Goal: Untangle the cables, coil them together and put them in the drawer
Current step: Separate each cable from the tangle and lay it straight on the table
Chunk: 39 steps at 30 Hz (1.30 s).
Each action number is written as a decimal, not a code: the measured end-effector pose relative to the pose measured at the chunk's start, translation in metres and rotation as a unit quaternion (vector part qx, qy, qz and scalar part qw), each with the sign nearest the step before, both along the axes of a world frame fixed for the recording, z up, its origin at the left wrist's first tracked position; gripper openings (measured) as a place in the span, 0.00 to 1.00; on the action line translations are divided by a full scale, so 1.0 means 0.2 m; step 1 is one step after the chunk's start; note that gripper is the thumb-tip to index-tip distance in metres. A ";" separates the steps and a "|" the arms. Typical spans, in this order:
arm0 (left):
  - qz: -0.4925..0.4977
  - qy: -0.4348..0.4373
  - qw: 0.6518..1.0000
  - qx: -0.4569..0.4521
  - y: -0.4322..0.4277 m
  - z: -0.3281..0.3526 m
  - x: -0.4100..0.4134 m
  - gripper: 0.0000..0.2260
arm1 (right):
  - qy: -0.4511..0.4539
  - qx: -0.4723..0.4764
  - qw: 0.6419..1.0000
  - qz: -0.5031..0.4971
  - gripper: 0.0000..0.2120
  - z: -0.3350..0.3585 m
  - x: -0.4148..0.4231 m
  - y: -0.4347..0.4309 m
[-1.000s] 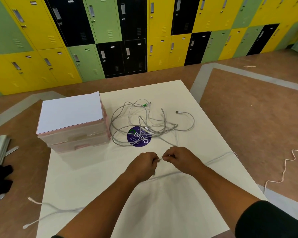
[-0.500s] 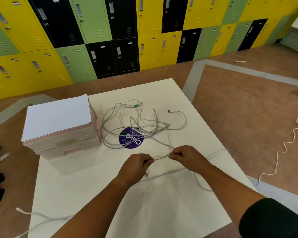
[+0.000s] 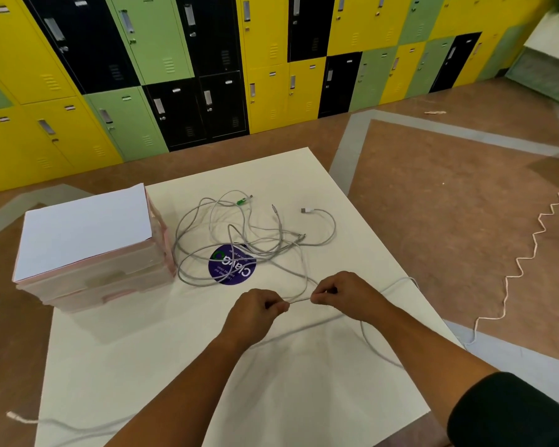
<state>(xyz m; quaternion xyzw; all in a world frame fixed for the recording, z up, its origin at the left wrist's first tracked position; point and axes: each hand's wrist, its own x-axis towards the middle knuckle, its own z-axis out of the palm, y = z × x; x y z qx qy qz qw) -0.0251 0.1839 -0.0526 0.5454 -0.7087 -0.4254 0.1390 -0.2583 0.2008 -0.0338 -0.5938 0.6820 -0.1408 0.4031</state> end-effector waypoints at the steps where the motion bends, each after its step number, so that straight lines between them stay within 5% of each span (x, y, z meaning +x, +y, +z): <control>1: 0.003 0.001 1.000 0.006 0.00 -0.01 0.01 0.07 | 0.001 0.007 1.000 -0.002 0.04 0.01 -0.03 0.00; 6: -0.012 -0.006 1.000 0.007 0.01 -0.01 0.00 0.05 | 0.054 0.021 0.998 0.010 0.07 0.03 -0.19 0.00; 10: -0.014 -0.011 1.000 0.013 0.02 -0.03 -0.01 0.05 | 0.141 0.034 0.989 -0.037 0.24 0.08 -0.34 -0.02; 18: -0.048 0.007 0.999 0.001 0.03 -0.04 -0.06 0.05 | 0.128 0.020 0.991 -0.020 0.06 0.06 -0.50 -0.02; 25: -0.029 0.005 1.000 0.010 0.04 -0.06 -0.04 0.03 | 0.161 0.043 0.984 -0.057 0.14 0.03 -0.65 -0.01; 29: -0.040 -0.005 0.999 0.009 0.06 -0.06 -0.07 0.05 | 0.146 0.037 0.988 -0.021 0.06 0.00 -0.70 -0.02; 39: -0.057 -0.050 0.996 -0.054 0.13 -0.16 -0.09 0.06 | 0.242 0.029 0.966 -0.086 0.14 0.00 -0.85 -0.03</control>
